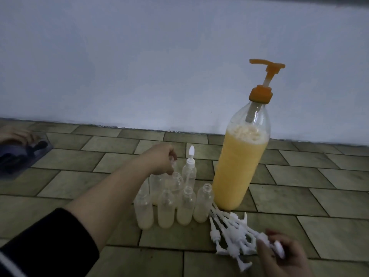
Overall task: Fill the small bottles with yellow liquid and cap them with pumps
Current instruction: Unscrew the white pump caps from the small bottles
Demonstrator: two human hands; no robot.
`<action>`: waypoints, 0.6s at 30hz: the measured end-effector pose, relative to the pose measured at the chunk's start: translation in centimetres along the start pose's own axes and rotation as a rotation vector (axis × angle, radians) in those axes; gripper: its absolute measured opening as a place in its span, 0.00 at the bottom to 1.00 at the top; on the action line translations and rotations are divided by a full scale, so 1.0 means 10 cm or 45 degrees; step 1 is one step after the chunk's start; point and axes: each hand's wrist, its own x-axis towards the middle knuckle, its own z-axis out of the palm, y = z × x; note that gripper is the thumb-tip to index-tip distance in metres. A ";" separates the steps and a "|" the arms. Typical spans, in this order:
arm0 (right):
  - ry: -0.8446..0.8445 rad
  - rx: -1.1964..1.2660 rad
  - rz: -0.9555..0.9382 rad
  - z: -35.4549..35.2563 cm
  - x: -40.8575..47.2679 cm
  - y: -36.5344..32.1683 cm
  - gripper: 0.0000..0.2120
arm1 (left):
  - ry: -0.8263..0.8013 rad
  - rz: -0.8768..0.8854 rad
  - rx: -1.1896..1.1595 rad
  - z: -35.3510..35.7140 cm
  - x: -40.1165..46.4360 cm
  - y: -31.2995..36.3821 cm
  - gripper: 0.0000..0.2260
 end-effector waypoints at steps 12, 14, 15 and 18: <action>-0.365 -0.402 -0.297 0.08 -0.08 0.09 0.11 | -0.139 0.061 0.036 -0.12 0.16 0.20 0.28; -0.346 -0.422 -0.323 0.09 -0.10 0.08 0.10 | -0.238 0.100 0.110 -0.11 0.18 0.25 0.23; -0.344 -0.416 -0.322 0.08 -0.10 0.07 0.10 | -0.280 0.121 0.139 -0.09 0.19 0.27 0.20; -0.293 -0.416 -0.328 0.08 -0.11 -0.02 0.09 | -0.342 0.148 0.248 -0.06 0.19 0.32 0.17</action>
